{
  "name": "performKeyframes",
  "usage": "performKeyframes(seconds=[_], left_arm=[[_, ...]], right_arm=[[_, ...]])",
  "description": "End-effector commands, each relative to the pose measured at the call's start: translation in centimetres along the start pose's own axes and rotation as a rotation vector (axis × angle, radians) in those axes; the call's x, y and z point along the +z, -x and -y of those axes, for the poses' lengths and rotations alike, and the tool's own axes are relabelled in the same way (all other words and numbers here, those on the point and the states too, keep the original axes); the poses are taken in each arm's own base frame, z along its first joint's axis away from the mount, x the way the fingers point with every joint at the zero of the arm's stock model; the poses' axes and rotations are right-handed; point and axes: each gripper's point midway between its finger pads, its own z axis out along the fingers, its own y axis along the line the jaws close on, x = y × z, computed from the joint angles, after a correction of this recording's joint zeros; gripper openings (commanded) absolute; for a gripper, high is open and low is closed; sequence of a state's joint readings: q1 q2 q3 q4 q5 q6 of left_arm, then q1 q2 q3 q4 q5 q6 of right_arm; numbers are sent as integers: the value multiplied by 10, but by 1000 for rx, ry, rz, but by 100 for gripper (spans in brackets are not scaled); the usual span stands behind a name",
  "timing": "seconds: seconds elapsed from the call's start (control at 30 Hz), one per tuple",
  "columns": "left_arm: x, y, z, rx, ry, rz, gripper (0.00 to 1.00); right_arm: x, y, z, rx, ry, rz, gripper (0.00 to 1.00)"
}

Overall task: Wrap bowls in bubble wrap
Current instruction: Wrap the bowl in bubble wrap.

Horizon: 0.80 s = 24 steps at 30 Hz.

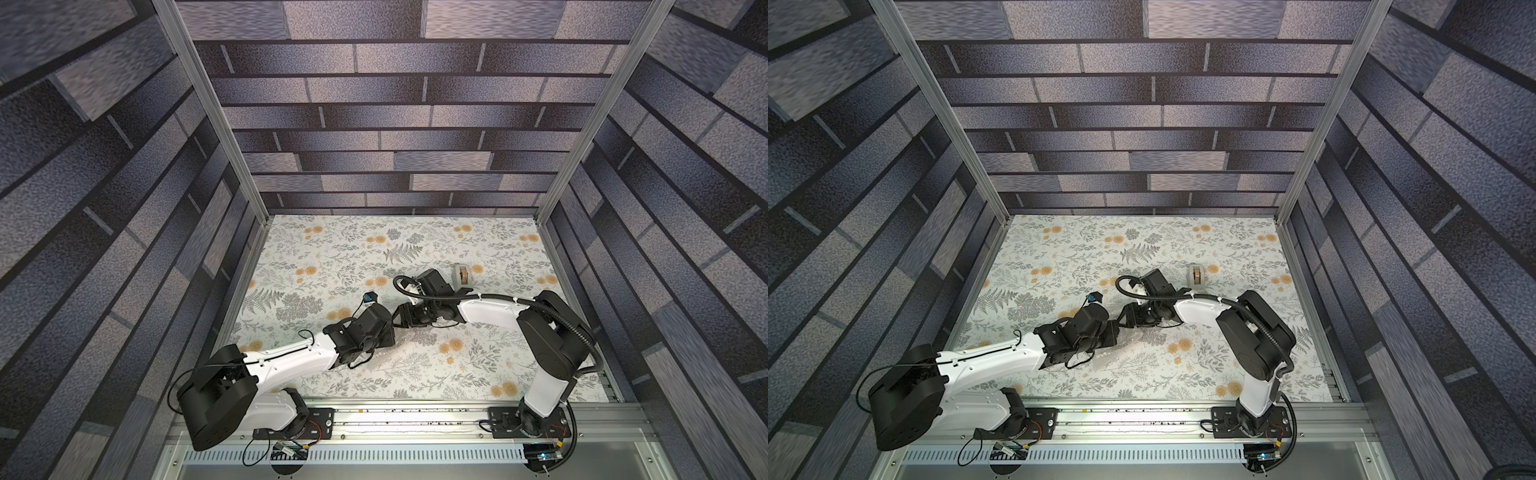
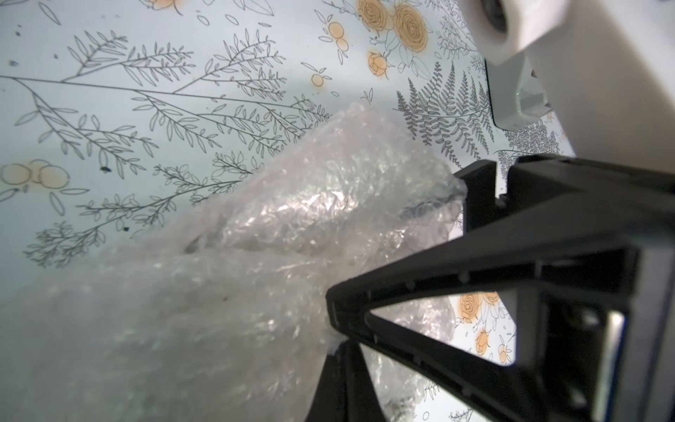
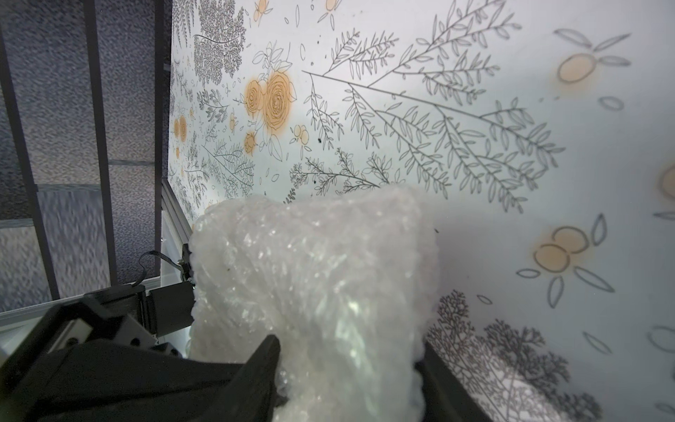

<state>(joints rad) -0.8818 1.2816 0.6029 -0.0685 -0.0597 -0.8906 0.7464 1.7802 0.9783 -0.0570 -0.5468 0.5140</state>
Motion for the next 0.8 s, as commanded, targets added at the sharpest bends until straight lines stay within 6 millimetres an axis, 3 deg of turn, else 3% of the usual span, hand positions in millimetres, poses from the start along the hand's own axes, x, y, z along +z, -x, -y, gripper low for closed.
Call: performKeyframes(seconds=[0.0,0.1,0.33,0.47,0.6,0.77], left_arm=[[-9,7,5,20,-24,24,0],[-13,9,9,27,-48,35,4],[-35,24,23,33,-133,94,35],[-47,31,20,37,-120,114,44],[-56,31,-10,11,-20,108,52],[-60,9,-59,-69,95,75,70]], right_arm=[[6,-11,5,10,-28,-49,55],[7,-11,7,12,-36,-48,53],[10,-12,10,18,-42,-51,50],[11,-12,10,19,-42,-50,49],[10,-11,10,18,-46,-47,49],[8,-13,10,15,-51,-46,49]])
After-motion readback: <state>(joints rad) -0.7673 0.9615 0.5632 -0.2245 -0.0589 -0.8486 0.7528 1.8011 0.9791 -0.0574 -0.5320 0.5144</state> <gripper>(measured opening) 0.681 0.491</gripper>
